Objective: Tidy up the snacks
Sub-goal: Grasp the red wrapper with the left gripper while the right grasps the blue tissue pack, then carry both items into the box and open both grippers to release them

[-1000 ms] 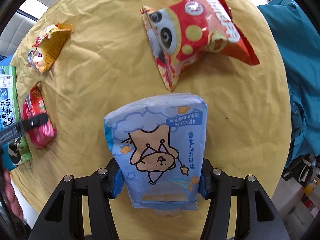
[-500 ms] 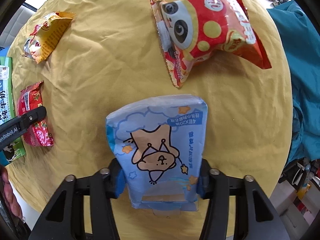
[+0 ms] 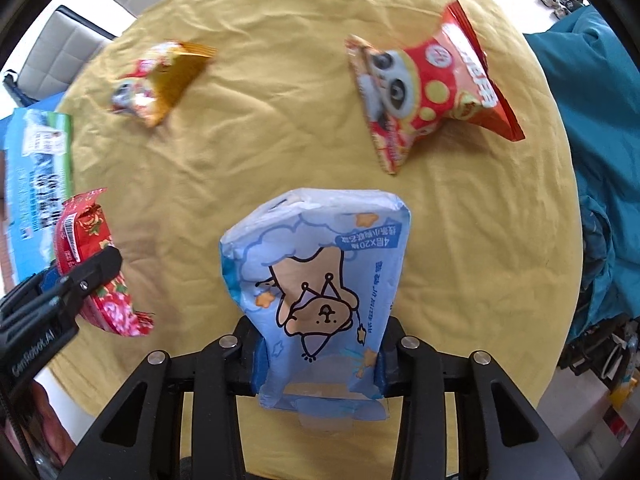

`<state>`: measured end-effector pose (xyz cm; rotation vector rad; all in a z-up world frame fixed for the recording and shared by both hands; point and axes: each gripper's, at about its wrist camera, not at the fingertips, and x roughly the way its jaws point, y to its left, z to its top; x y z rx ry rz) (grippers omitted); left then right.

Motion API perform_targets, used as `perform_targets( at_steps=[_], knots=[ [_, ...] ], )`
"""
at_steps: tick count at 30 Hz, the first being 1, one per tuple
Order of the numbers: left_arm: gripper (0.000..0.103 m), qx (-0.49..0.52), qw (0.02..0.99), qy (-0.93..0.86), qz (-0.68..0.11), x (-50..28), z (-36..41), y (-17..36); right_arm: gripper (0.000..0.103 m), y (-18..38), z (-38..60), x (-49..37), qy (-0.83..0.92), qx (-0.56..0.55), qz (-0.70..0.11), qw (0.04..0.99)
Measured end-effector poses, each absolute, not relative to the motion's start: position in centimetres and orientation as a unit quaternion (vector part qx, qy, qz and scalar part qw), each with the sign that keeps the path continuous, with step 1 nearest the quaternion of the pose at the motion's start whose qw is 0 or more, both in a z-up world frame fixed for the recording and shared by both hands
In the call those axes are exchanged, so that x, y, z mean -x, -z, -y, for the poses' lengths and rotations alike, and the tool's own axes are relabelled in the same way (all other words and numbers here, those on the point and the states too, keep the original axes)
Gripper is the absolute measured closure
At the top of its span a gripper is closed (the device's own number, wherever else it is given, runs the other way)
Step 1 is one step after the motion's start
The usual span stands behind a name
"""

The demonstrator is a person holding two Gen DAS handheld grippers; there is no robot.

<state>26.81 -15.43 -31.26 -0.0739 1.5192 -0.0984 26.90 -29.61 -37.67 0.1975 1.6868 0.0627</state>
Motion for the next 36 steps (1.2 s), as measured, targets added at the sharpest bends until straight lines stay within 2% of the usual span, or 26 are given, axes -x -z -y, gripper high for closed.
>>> perform_targets(
  at_steps=[12, 24, 31, 36],
  knots=[
    [0.062, 0.031, 0.767, 0.059, -0.638, -23.8, 8.3, 24.3, 0.062, 29.3, 22.8, -26.1, -0.062, -0.077, -0.709, 0.698],
    [0.062, 0.088, 0.800, 0.076, -0.588, -22.4, -1.2, 18.6, 0.062, 22.4, 13.2, -25.7, -0.100, -0.052, -0.675, 0.729],
    [0.062, 0.125, 0.805, 0.055, -0.577, -22.1, -9.1, 17.3, 0.062, 19.9, 6.2, -26.2, -0.120, -0.028, -0.665, 0.737],
    [0.062, 0.140, 0.799, 0.027, -0.584, -22.0, -14.5, 18.6, 0.062, 20.9, 1.0, -27.8, -0.142, -0.034, -0.671, 0.727]
  ],
)
